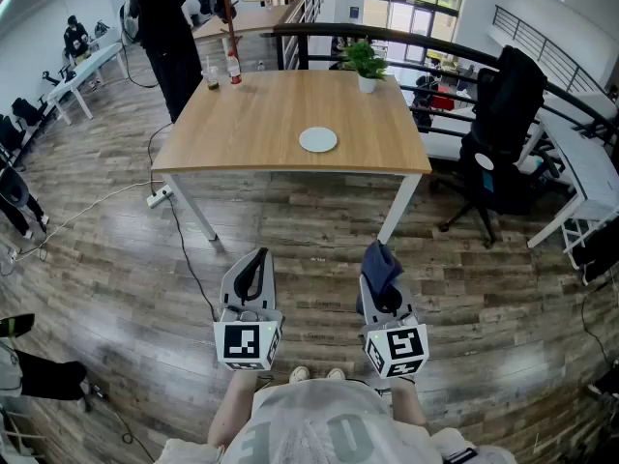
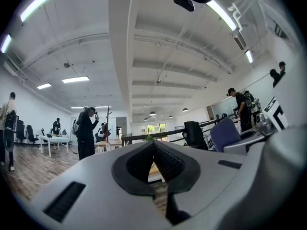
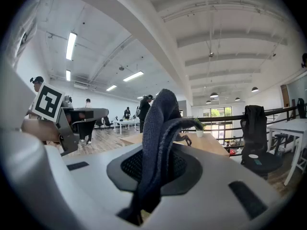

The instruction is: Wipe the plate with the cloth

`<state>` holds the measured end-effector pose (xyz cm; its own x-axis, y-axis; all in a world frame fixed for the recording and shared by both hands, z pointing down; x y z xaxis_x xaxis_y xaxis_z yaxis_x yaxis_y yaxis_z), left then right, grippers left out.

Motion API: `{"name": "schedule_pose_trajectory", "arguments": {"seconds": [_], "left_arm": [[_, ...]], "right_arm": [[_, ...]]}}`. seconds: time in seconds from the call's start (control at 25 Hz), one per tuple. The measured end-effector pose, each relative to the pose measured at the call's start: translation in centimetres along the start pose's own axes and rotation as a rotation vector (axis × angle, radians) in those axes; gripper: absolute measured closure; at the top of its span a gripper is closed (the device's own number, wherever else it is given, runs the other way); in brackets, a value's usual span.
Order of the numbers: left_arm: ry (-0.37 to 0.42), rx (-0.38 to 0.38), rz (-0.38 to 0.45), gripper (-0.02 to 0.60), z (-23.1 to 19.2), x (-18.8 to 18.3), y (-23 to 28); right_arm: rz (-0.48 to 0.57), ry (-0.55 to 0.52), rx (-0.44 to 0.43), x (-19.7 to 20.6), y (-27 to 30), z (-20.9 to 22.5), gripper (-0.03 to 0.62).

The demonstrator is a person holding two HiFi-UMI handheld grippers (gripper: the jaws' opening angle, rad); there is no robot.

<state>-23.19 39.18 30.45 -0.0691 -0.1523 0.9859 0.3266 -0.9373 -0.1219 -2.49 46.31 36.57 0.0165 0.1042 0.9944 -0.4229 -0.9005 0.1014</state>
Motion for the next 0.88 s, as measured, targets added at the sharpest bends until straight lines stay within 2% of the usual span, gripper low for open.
{"name": "schedule_pose_trajectory", "arguments": {"seconds": [0.64, 0.76, 0.88], "left_arm": [[0.019, -0.038, -0.018, 0.574, 1.5, 0.1, -0.5], [-0.002, -0.036, -0.023, 0.574, 2.7, 0.6, -0.3], [-0.009, -0.004, -0.034, 0.574, 4.7, 1.1, -0.2]], "right_arm": [[0.006, -0.017, -0.002, 0.9, -1.7, 1.4, 0.537], [0.016, 0.007, 0.001, 1.6, -2.5, 1.8, 0.537], [0.023, 0.077, -0.002, 2.5, -3.0, 1.7, 0.537]]}}
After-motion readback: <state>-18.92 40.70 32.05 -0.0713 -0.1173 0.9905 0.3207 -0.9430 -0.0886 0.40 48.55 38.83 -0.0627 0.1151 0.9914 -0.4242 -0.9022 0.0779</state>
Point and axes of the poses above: the fingertips, and each gripper's own axes: y forward along the fingers, z to its right, x out of its underside, the point moved 5 cm from there along -y, backward along the fingers, and after that the axes turned 15 degrees about -x, right-handed, at the moved point
